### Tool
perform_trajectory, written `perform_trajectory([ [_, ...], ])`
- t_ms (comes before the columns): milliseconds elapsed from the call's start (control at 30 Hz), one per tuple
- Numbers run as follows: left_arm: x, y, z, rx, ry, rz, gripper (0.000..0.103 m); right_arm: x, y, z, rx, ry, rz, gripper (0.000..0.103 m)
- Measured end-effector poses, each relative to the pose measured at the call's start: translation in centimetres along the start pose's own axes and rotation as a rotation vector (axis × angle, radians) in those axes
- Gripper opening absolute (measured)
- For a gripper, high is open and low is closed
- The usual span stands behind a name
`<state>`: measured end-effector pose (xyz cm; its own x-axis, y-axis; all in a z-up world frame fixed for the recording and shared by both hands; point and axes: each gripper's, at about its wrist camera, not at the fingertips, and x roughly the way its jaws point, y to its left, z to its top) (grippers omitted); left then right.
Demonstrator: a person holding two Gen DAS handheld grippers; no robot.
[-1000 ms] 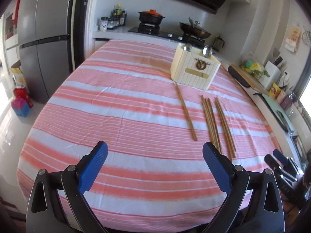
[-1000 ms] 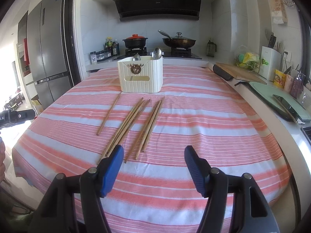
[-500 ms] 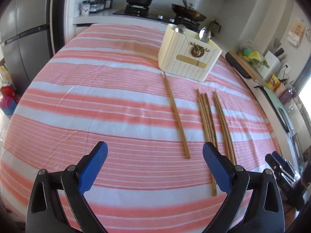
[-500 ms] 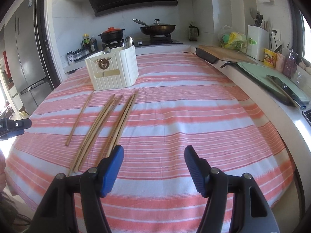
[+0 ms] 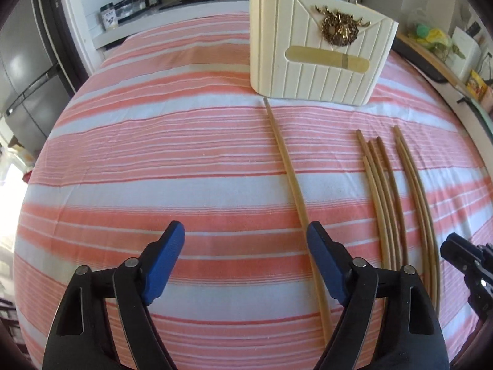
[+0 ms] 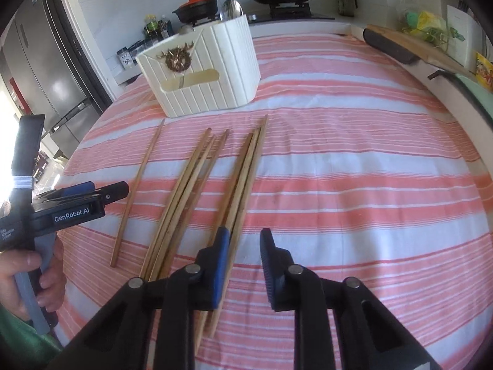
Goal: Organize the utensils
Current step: 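Close the right tool on a single wooden chopstick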
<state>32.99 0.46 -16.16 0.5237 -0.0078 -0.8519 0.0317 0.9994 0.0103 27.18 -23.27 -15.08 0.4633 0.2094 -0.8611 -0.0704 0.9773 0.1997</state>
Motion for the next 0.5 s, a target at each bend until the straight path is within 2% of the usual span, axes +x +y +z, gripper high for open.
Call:
perform_trajectory([
  [100,-0.1,-0.1,0.1,0.004,-0.014,-0.013,0.064,1.0,0.3,0.3,-0.013,0.036,-0.013,0.012],
  [133,0.1,-0.3,0.2,0.011,-0.007,-0.003,0.047,1.0,0.4,0.5,-0.021,0.042,-0.027,0.012],
  [167,0.5,-0.5,0.2,0.023,0.016,-0.004,0.036,1.3,0.4,0.7,-0.024,0.057,-0.04,0.012],
  [267,0.5,-0.9,0.2,0.027,-0.004,0.005,0.036,1.8,0.5,1.4,-0.023,0.086,-0.023,0.012],
  [333,0.4,-0.7,0.1,0.013,0.001,-0.007,0.036,1.1,0.0,1.6,0.031,0.063,0.01,0.012],
  [400,0.4,-0.5,0.1,0.003,0.0,-0.016,0.037,0.4,-0.2,1.6,0.04,0.04,0.018,0.012],
  [500,0.3,-0.6,-0.1,0.012,-0.011,-0.007,0.038,0.3,-0.1,1.6,0.05,0.045,0.077,0.015],
])
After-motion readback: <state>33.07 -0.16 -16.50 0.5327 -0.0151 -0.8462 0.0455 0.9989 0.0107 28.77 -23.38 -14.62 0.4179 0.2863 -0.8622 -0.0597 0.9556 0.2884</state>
